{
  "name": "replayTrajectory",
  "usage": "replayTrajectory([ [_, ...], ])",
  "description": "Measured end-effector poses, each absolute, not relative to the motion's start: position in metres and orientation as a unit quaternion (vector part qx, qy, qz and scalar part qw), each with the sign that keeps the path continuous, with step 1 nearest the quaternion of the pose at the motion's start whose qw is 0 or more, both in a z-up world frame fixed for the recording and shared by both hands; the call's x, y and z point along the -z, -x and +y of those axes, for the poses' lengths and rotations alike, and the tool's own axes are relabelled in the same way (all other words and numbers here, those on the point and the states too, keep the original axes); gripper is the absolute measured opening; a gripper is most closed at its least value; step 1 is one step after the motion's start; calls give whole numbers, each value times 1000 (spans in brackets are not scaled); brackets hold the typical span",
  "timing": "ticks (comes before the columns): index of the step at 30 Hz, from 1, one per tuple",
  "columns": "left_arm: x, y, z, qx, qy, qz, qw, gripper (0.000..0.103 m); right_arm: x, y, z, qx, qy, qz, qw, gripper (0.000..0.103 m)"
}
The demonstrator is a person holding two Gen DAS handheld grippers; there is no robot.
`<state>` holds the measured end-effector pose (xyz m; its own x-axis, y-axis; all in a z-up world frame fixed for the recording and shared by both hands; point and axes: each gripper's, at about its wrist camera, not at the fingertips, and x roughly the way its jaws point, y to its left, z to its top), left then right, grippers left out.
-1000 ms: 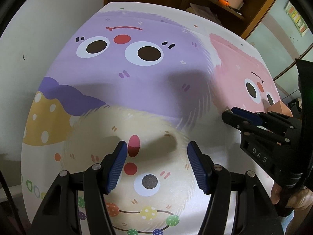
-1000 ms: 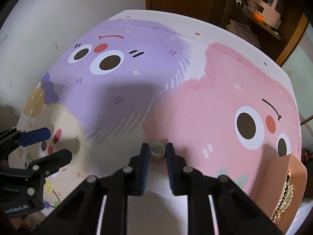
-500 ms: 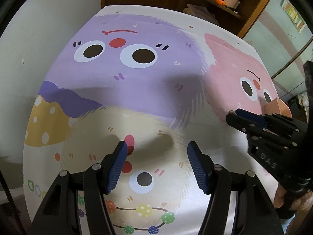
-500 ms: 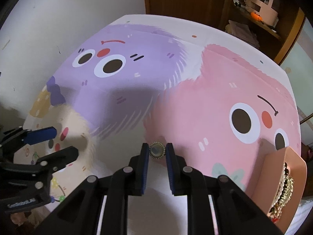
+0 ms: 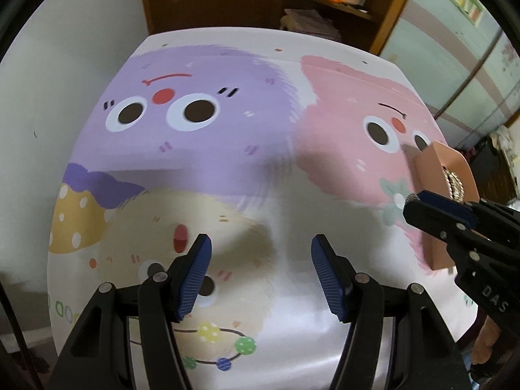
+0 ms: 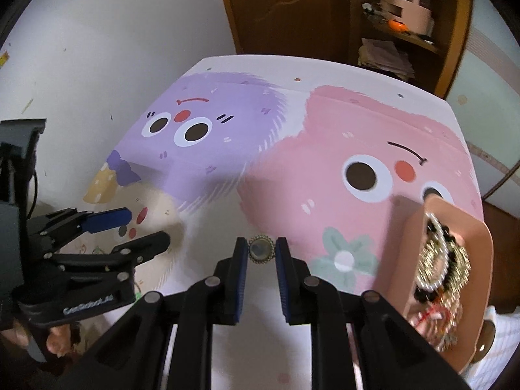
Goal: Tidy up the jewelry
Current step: 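Carry the earring into the pink tray and open the right gripper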
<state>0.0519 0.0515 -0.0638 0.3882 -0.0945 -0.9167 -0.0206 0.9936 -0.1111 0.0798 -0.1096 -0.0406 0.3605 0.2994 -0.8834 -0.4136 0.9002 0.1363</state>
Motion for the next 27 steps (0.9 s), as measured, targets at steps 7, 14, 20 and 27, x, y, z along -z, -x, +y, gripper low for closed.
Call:
replayTrajectory([
  [7,49,-45,17,42,24,541,840,74,31,-63,-149,-193,19,521,831,17],
  [14,42,-41,-13,41,3,527,849,83,32,-59,-206,-140,-38,526,838,17],
  [20,37,-43,-28,19,3,509,860,83,42,-59,-249,-95,-68,533,838,17],
  [27,41,-48,-38,15,15,517,856,83,49,-61,-270,-72,-78,536,838,17],
])
